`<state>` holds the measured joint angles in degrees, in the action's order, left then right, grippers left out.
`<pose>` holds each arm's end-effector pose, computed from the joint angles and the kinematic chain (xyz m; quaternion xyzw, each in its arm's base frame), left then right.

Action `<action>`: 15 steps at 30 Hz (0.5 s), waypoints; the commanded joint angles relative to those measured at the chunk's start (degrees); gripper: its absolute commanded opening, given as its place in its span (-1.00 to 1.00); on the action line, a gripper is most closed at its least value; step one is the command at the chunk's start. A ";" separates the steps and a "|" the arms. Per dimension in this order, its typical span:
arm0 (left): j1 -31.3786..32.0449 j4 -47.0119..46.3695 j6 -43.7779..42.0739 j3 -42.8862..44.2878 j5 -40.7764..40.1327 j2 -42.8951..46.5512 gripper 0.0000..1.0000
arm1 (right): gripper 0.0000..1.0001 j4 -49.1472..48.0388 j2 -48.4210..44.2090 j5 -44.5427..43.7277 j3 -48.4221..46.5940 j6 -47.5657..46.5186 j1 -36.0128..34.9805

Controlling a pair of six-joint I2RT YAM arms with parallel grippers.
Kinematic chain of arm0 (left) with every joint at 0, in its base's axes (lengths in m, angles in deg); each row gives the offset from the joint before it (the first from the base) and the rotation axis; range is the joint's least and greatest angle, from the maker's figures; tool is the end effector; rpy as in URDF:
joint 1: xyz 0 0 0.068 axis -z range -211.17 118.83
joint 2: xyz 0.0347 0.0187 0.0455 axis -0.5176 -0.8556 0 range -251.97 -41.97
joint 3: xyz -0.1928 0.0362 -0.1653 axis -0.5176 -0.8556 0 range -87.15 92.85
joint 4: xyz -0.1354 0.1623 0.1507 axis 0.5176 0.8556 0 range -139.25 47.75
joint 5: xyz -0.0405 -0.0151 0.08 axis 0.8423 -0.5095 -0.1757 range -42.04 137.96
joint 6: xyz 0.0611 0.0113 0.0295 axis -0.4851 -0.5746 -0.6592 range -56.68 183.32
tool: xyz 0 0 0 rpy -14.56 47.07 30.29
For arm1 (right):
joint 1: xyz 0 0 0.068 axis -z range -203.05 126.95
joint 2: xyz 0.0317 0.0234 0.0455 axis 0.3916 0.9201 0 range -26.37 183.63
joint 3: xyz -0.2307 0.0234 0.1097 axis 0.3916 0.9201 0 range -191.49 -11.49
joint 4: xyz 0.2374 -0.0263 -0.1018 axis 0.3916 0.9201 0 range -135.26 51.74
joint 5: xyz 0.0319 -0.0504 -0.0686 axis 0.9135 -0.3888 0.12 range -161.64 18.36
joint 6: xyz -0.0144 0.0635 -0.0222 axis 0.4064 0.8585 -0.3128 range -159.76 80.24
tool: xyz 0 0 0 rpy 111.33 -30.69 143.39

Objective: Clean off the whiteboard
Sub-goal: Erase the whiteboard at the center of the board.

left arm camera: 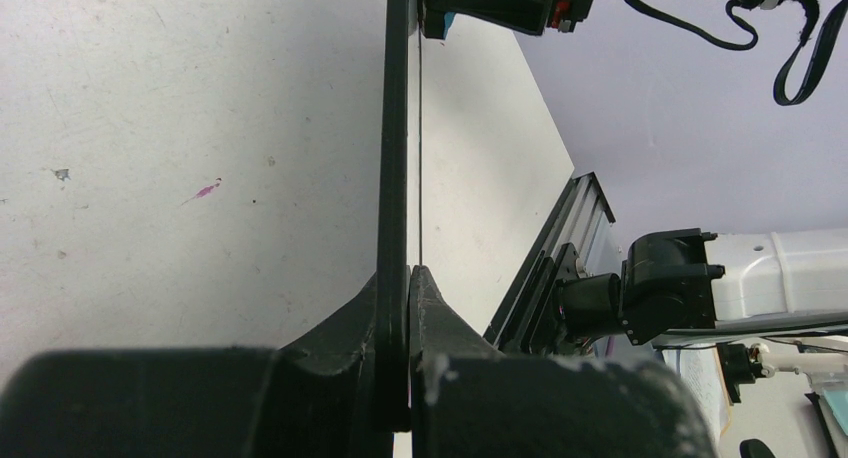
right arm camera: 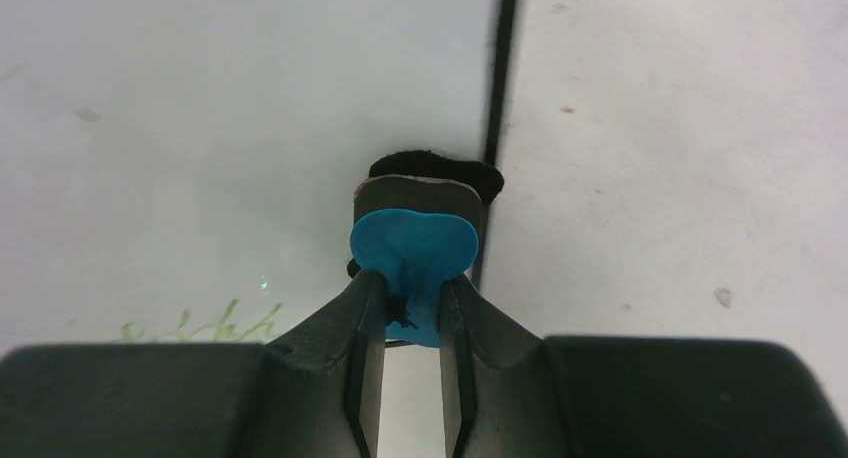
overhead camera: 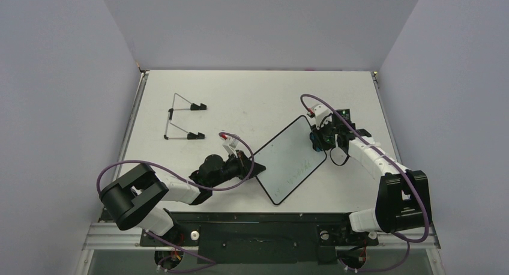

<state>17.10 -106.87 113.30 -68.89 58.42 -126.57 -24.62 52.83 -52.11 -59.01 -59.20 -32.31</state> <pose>0.1765 -0.2129 0.1415 0.0481 0.7564 -0.5357 0.3722 0.2825 0.0649 0.1796 -0.2842 0.8900 0.1316 0.3313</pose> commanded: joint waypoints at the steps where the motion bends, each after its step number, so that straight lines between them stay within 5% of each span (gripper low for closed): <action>1: 0.37 -8.31 -1.68 1.03 1.96 0.41 -1.00 | -1.00 7.14 -0.12 15.09 -1.45 -7.25 -3.93; 5: 0.33 -8.34 -1.76 0.63 1.70 0.77 -1.00 | -1.00 8.11 -2.22 24.24 -2.68 -6.51 -2.47; 15: 0.34 -7.95 -1.89 0.76 1.83 1.16 -1.00 | -1.00 -4.75 -3.59 1.11 1.84 1.45 3.23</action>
<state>17.17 -107.26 112.14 -68.91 58.88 -126.57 -23.96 48.68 -42.95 -57.42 -59.79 -29.10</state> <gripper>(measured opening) 0.021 0.171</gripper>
